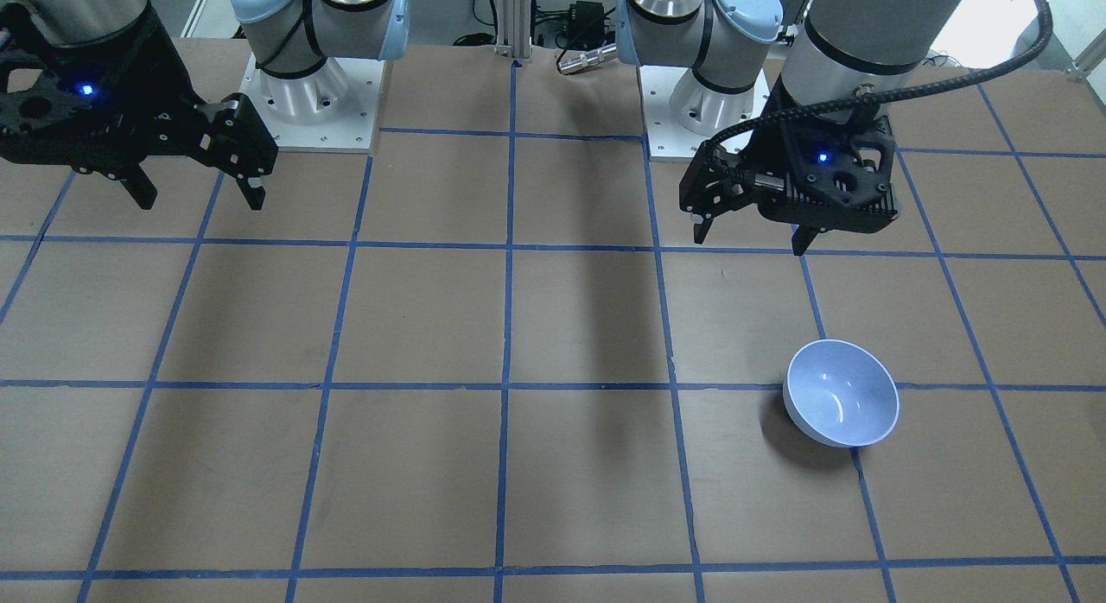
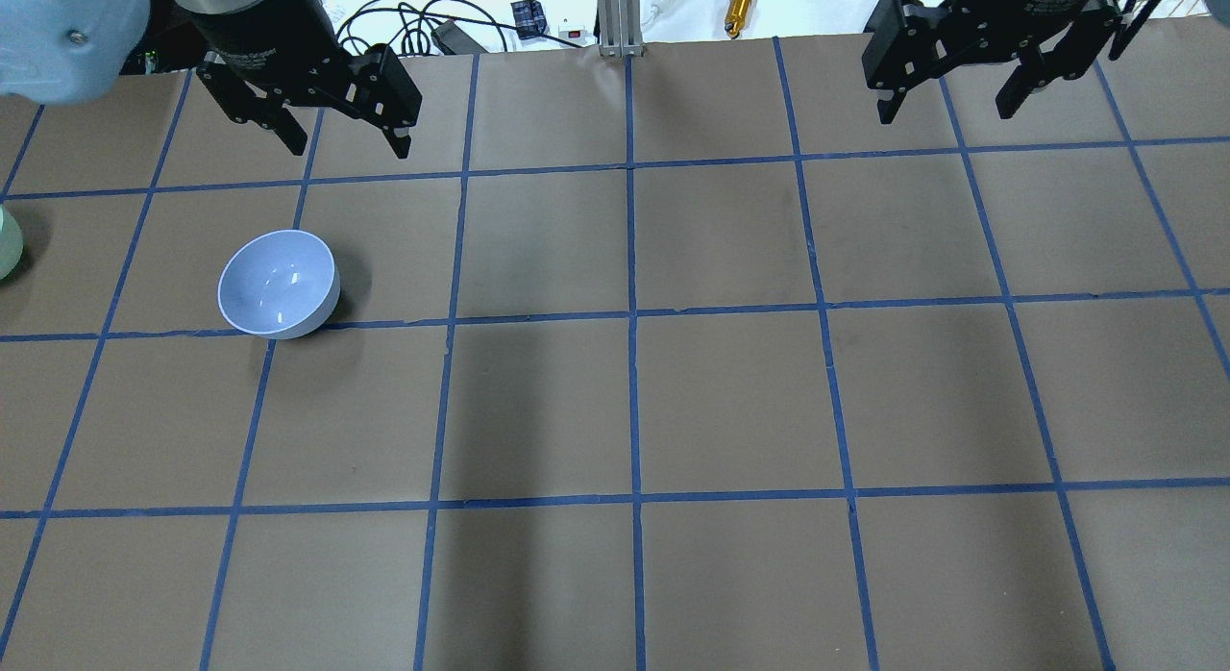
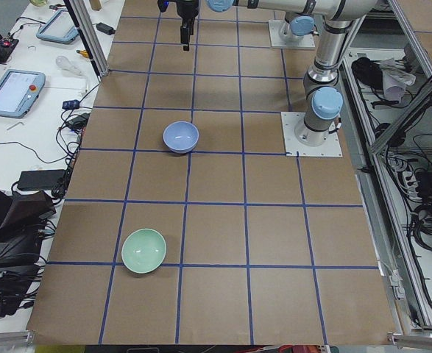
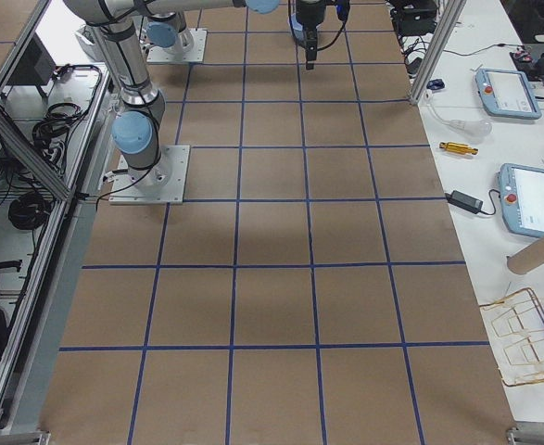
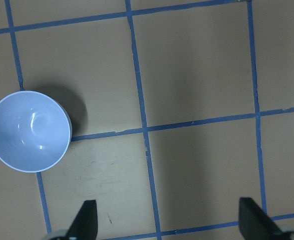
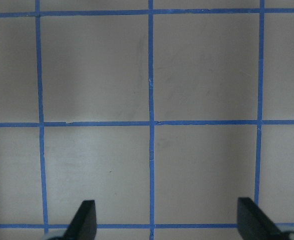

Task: Stack green bowl on blue bowl
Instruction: 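Move the left gripper back toward the pale green bowl at the table edge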

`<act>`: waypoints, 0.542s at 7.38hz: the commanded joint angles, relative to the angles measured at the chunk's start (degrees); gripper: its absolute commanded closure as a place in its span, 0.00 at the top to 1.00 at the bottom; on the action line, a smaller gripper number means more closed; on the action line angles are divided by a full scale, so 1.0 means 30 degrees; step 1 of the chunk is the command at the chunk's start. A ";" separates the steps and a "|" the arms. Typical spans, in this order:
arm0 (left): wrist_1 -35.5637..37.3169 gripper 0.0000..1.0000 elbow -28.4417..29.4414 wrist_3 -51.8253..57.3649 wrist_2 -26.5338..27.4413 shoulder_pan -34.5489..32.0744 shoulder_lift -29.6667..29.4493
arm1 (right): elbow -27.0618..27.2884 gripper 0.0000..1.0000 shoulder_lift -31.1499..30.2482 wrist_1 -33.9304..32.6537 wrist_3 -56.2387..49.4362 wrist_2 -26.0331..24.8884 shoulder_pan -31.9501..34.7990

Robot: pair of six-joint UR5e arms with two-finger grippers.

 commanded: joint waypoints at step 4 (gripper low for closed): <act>-0.1050 1.00 -0.0193 0.4744 0.0060 0.3126 0.0188 | 0.0000 1.00 0.0013 0.0000 0.0005 -0.0024 -0.0001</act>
